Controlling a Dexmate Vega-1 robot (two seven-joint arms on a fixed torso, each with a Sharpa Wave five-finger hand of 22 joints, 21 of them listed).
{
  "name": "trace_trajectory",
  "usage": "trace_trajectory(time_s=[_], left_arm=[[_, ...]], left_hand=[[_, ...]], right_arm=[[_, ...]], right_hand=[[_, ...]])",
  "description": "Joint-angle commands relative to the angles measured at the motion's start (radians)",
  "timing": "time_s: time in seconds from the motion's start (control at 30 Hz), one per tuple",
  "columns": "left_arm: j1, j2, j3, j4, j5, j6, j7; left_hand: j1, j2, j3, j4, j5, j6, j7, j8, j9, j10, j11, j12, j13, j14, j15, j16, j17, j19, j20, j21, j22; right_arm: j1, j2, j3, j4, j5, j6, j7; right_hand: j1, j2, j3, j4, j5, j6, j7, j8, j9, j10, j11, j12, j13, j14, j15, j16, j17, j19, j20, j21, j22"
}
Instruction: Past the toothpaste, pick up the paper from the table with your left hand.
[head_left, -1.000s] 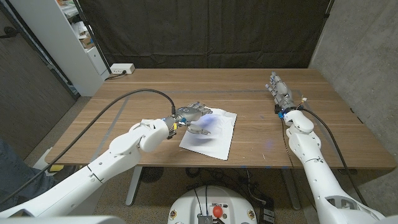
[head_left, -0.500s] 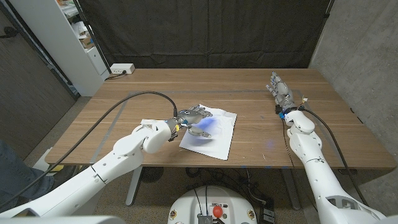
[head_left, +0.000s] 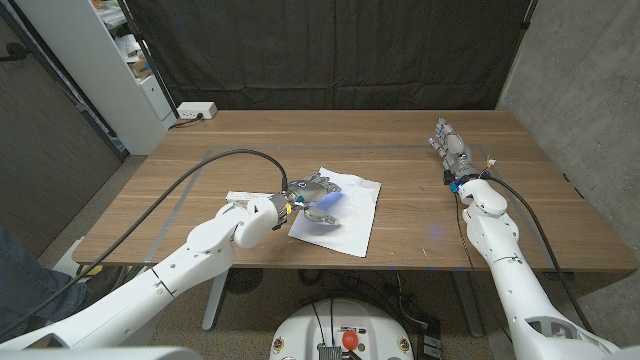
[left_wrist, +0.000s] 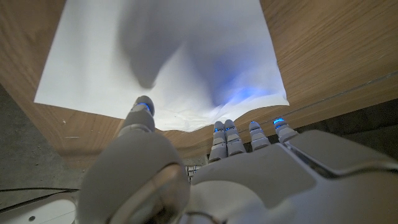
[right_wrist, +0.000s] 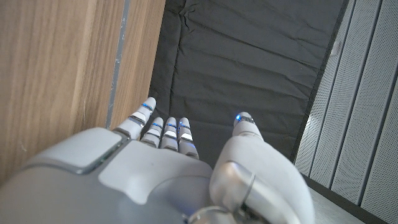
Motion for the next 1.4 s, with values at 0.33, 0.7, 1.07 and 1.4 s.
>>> trace_trajectory(time_s=[0.33, 0.7, 1.07, 1.4], left_arm=[[-0.007, -0.004, 0.027, -0.010, 0.041, 0.054, -0.042], [-0.023, -0.019, 0.047, 0.006, 0.052, 0.067, -0.059], [-0.039, -0.036, 0.070, 0.029, 0.071, 0.087, -0.072], [-0.038, -0.036, 0.072, 0.028, 0.080, 0.094, -0.048]], left_hand=[[0.012, 0.002, -0.008, -0.001, 0.008, 0.016, 0.002, 0.001, 0.005, 0.005, 0.000, 0.002, 0.005, -0.003, 0.007, 0.001, 0.004, -0.107, 0.012, 0.008, 0.002], [0.017, 0.005, -0.010, 0.000, 0.011, 0.028, 0.002, 0.004, 0.005, 0.014, -0.002, 0.004, 0.005, 0.000, 0.006, 0.002, 0.004, -0.109, 0.012, 0.008, 0.002], [0.028, 0.011, -0.012, 0.001, 0.017, 0.059, -0.004, 0.012, 0.005, 0.042, -0.004, 0.013, 0.005, 0.015, -0.001, 0.007, 0.004, -0.110, 0.012, 0.009, 0.002], [0.068, 0.033, -0.010, 0.000, 0.029, 0.154, -0.029, 0.032, 0.005, 0.137, -0.031, 0.039, 0.004, 0.075, -0.030, 0.022, 0.003, -0.091, 0.011, 0.017, 0.002]], right_arm=[[-0.008, 0.006, 0.002, 0.009, 0.005, 0.005, 0.005], [-0.006, 0.005, 0.008, 0.022, 0.007, 0.006, 0.009], [0.000, 0.006, 0.013, 0.039, 0.005, 0.006, 0.015], [0.006, 0.009, 0.015, 0.047, 0.005, 0.012, 0.018]], right_hand=[[0.007, 0.004, 0.002, -0.003, 0.006, 0.003, -0.008, 0.001, 0.005, 0.001, 0.006, -0.001, 0.003, -0.001, 0.005, 0.003, 0.002, 0.008, 0.002, -0.006, 0.005], [0.006, 0.005, 0.001, -0.004, 0.006, 0.003, -0.010, 0.001, 0.005, 0.001, 0.006, -0.001, 0.003, 0.000, 0.005, 0.003, 0.002, 0.009, 0.003, -0.010, 0.005], [0.006, 0.006, 0.001, -0.005, 0.006, 0.003, -0.010, 0.001, 0.005, 0.002, 0.006, 0.000, 0.003, 0.000, 0.004, 0.003, 0.002, 0.011, 0.003, -0.013, 0.005], [0.005, 0.005, 0.000, -0.006, 0.006, 0.004, -0.010, 0.001, 0.005, 0.001, 0.007, 0.000, 0.003, 0.000, 0.005, 0.003, 0.002, 0.011, 0.005, -0.018, 0.005]])
